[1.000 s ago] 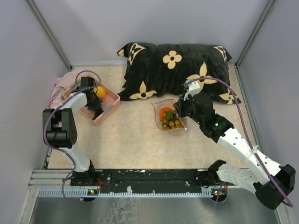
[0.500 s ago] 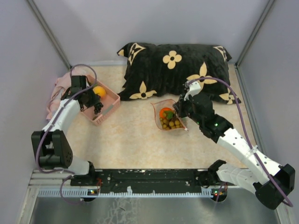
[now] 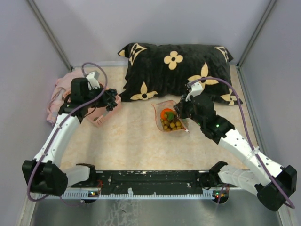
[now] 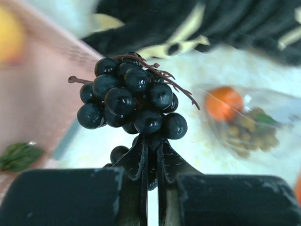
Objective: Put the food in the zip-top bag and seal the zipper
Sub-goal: Pick up the fake fruit from the bin, then place the fake fruit in the zipper food storage bag, then pick up the fake fruit from the bin.
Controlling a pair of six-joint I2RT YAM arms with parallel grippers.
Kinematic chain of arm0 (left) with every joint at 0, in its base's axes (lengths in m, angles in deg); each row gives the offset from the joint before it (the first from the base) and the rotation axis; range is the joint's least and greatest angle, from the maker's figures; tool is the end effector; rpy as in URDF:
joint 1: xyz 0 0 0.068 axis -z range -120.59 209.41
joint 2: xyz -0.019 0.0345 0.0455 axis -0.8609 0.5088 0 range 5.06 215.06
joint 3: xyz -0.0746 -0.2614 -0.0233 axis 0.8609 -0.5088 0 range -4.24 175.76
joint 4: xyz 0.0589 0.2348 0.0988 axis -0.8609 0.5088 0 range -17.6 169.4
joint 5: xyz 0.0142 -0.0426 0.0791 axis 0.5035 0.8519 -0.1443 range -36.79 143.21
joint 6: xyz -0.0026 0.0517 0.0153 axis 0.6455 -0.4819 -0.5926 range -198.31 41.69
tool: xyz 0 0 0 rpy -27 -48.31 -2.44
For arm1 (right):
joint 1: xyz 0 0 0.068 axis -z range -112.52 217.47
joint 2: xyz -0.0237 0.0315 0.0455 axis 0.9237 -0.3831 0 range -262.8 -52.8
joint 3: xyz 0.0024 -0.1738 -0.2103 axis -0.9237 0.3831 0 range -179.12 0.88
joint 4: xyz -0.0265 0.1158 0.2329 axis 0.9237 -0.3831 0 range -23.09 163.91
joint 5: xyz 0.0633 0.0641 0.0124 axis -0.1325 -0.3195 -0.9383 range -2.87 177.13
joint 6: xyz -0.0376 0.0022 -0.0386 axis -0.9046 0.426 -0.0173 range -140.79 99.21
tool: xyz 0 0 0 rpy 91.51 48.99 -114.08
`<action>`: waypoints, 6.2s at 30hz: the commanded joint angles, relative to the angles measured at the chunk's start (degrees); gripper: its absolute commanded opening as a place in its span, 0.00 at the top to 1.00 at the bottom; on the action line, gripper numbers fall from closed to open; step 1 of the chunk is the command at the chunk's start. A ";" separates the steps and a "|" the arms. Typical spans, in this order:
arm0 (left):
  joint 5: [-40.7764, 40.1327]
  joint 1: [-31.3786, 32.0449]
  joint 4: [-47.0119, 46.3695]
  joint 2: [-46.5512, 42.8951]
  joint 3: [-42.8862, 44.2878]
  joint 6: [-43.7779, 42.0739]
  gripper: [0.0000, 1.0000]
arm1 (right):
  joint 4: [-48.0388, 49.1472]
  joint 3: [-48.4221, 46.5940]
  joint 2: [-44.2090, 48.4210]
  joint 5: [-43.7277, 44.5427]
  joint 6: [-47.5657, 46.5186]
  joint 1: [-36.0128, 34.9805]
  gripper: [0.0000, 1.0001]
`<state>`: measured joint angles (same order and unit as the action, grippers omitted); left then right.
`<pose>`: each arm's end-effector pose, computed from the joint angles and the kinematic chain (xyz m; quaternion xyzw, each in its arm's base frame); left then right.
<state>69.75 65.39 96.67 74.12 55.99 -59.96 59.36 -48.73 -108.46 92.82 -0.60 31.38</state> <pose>0.2651 -0.0380 0.3227 -0.0256 0.8724 -0.2229 0.4342 0.1826 0.1289 0.3268 -0.0856 0.8172 0.2322 0.5206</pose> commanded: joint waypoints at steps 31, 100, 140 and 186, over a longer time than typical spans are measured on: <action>12.95 40.99 -26.14 -1.92 -6.64 27.81 1.00 | 6.06 -1.32 -0.54 -2.71 4.75 -0.37 1.00; -21.51 44.03 -9.42 17.61 8.98 28.94 0.54 | 10.25 2.50 2.59 0.04 7.04 -5.30 1.00; -30.27 25.38 2.26 -11.47 -5.15 0.48 0.01 | 7.91 3.34 4.66 3.10 5.16 -5.21 1.00; -30.97 -6.86 -11.98 40.49 17.23 21.64 0.01 | 8.40 3.54 1.75 2.81 1.19 -5.21 1.00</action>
<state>39.15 58.97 84.52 112.00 69.30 -36.24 65.52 -42.65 -106.20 94.66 1.76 26.37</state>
